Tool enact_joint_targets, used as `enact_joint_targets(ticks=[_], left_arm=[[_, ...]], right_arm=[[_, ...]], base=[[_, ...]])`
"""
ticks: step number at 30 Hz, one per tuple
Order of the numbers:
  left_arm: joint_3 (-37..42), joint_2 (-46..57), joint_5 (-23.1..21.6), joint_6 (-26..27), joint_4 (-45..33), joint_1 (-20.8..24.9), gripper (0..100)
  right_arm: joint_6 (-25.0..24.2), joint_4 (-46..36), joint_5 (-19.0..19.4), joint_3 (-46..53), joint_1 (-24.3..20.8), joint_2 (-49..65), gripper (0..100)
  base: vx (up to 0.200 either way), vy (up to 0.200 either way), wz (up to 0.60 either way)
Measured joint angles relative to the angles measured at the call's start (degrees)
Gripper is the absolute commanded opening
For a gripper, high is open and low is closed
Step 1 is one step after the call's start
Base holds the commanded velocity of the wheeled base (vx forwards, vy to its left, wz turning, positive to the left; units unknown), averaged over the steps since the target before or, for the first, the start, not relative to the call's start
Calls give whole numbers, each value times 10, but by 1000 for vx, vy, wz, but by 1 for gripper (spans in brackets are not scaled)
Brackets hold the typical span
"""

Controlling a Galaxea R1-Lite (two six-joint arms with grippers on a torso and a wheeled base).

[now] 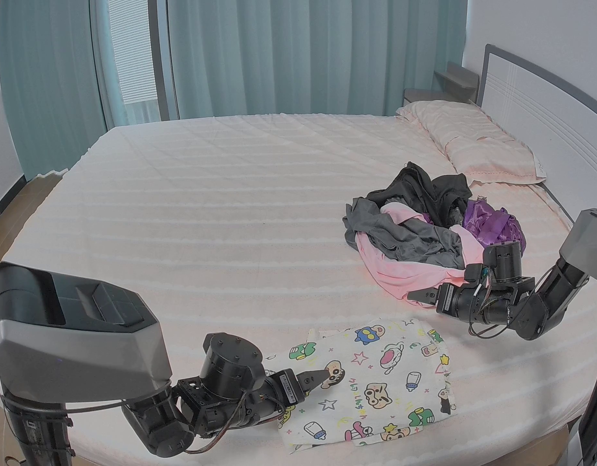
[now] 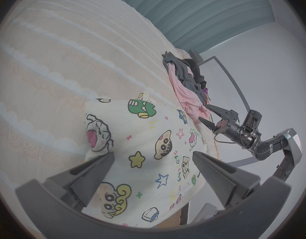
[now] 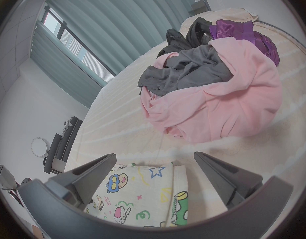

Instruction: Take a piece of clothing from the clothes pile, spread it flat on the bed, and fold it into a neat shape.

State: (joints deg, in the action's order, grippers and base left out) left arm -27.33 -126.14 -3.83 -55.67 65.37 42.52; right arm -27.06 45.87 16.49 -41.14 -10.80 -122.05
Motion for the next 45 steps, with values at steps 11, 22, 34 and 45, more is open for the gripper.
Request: enact_joint_targets(ticks=[11,22,34,45], left_arm=[[12,48,39,0,27,-18,100],[77,191,96,86,30,-75,100],[154,347,281,213,27,-97,100],[225,515,427,329,26,-97,100]], right_arm=[[0,-1,0,29,-3,41,100],[2,-7,-11,109,-23,152,100],[7,-8,-34,235,-35,359,100],[62,-20,-92,358,-34,589,100]], base=[[0,0,0],[0,0,0],[0,0,0],[0,0,0]])
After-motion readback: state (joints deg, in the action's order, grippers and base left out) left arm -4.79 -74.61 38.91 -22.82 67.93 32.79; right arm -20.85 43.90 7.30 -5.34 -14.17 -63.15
